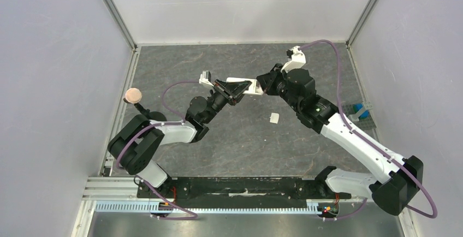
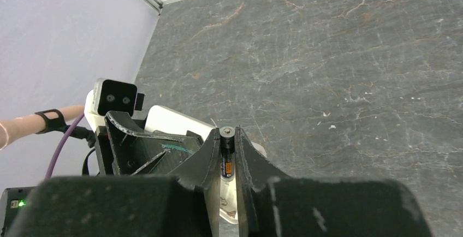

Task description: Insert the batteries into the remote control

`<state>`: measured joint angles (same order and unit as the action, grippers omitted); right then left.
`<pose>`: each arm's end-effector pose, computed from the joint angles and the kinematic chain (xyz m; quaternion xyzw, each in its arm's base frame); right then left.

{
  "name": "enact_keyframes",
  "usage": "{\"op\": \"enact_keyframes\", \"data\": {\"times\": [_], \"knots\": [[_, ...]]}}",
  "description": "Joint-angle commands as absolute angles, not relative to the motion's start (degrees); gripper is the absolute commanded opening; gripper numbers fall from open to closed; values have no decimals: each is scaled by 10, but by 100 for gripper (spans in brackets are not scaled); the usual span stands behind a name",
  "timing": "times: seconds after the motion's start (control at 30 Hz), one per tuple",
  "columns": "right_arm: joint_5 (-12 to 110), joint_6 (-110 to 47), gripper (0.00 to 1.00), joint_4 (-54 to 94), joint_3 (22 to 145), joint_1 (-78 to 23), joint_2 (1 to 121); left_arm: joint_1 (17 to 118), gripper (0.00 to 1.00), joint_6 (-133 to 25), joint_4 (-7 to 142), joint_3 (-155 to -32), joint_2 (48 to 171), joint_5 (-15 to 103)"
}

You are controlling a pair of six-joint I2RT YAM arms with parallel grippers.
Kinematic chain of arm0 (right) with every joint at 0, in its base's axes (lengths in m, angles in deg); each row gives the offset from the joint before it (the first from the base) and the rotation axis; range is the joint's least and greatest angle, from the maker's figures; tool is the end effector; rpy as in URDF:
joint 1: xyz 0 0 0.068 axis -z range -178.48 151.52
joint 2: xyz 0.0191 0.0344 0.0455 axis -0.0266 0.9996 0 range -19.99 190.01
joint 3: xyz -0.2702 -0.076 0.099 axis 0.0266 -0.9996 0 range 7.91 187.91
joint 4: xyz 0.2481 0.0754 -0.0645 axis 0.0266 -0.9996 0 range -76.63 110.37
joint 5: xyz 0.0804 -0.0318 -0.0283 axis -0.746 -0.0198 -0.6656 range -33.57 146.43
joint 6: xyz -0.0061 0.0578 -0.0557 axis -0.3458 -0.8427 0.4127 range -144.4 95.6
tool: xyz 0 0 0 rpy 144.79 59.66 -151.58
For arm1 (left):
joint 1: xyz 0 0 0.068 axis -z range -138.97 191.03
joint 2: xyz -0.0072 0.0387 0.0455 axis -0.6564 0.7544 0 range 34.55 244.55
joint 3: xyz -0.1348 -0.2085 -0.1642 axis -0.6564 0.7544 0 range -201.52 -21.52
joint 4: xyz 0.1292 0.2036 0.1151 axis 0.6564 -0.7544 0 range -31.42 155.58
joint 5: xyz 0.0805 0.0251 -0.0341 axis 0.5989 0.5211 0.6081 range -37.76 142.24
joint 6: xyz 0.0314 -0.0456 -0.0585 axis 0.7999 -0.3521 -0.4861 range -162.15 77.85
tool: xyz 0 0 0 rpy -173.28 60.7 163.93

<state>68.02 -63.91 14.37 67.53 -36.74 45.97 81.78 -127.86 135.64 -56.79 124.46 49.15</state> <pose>0.2421 0.1730 0.3795 0.0717 0.7743 0.3304 0.5349 0.2644 -0.2327 0.2712 -0.2117 0.5678 -0.7175 0.3436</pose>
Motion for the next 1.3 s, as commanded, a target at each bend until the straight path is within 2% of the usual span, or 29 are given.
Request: {"op": "enact_keyframes", "data": {"times": [0.0, 0.43, 0.6, 1.03, 1.27], "knots": [[696, -612, 4, 125, 711, -380, 467, 825, 2, -1293, 1428, -590, 1249, 503], [662, -606, 6, 46, 750, -382, 487, 827, 2, -1261, 1462, -601, 1267, 502], [683, -613, 6, 24, 759, -382, 486, 827, 2, -1257, 1463, -599, 1265, 507], [755, -643, 6, 43, 720, -382, 446, 835, 2, -1268, 1447, -599, 1261, 520], [712, -630, 5, 58, 717, -382, 447, 840, 2, -1264, 1442, -600, 1263, 520]]}}
